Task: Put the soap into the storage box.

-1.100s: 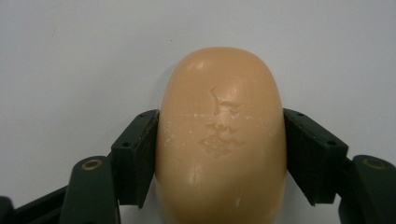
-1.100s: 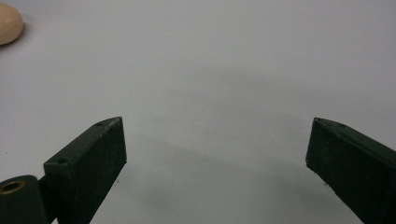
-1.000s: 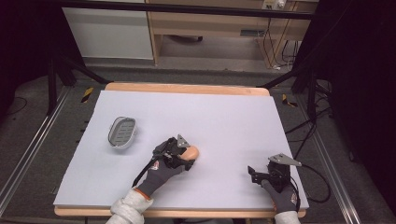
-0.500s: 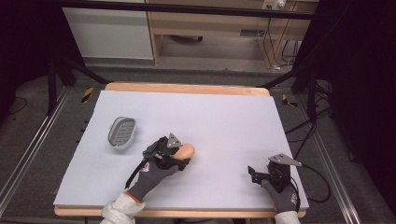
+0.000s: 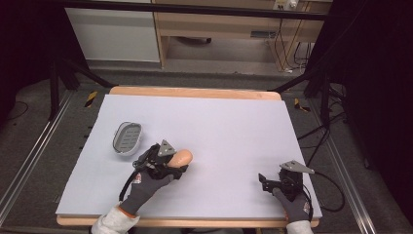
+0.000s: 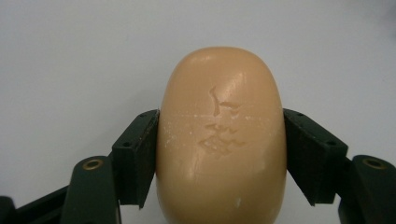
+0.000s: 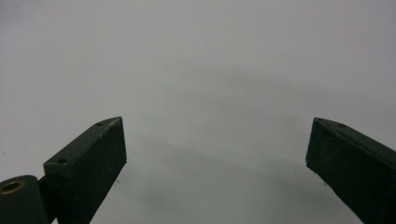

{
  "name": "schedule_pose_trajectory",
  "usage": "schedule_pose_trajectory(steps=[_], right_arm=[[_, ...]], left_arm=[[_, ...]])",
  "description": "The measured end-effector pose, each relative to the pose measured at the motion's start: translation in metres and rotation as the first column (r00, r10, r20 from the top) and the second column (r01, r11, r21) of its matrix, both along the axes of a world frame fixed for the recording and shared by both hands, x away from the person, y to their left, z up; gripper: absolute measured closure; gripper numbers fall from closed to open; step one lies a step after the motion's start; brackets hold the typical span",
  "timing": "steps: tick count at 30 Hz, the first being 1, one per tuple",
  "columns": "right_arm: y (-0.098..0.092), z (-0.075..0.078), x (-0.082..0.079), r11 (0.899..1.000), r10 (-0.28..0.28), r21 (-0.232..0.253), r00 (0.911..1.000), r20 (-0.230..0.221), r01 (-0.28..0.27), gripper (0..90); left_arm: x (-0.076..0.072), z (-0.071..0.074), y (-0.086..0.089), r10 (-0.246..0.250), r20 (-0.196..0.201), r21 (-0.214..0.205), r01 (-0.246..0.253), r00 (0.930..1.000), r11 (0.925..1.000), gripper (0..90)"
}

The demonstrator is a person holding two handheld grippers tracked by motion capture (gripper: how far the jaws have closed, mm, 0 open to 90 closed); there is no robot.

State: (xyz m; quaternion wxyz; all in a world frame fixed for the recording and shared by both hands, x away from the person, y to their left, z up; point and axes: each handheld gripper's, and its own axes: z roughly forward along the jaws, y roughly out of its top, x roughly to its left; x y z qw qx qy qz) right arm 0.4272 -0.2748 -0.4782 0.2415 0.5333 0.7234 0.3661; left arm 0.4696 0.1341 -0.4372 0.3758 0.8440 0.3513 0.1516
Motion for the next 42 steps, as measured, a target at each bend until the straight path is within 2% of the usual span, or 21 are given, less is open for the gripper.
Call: schedule_pose_trajectory(steps=[11,18,27,29,41,42], right_arm=[[0.001,-0.001,-0.001,1.0,0.007,-0.004,1.0,-0.002,-0.007,5.3],[0.001,0.001,-0.001,1.0,0.011,-0.004,0.9999,0.005,-0.011,5.3],[0.003,0.001,-0.002,1.0,0.017,0.001,0.9999,0.0,-0.017,5.3],[0.003,0.0,-0.001,1.0,0.021,-0.012,0.9998,0.007,-0.021,5.3],[0.002,0.0,-0.001,1.0,0.024,-0.019,0.9997,0.008,-0.024,5.3],[0.003,0.0,-0.001,1.0,0.021,-0.01,0.9998,0.003,-0.021,5.3]], left_arm=[[-0.006,0.011,0.032,0.068,0.023,-0.045,-0.067,0.9974,0.9967,31.3],[-0.003,0.016,0.051,0.129,0.027,-0.082,-0.126,0.9913,0.9886,31.3],[0.001,0.024,0.068,0.179,0.048,-0.106,-0.173,0.9827,0.9792,31.3],[0.004,0.026,0.074,0.197,0.053,-0.114,-0.19,0.9789,0.9752,31.3],[0.017,0.033,0.099,0.269,0.063,-0.129,-0.26,0.961,0.9571,31.3],[0.02,0.033,0.104,0.286,0.065,-0.132,-0.276,0.956,0.9521,31.4]])
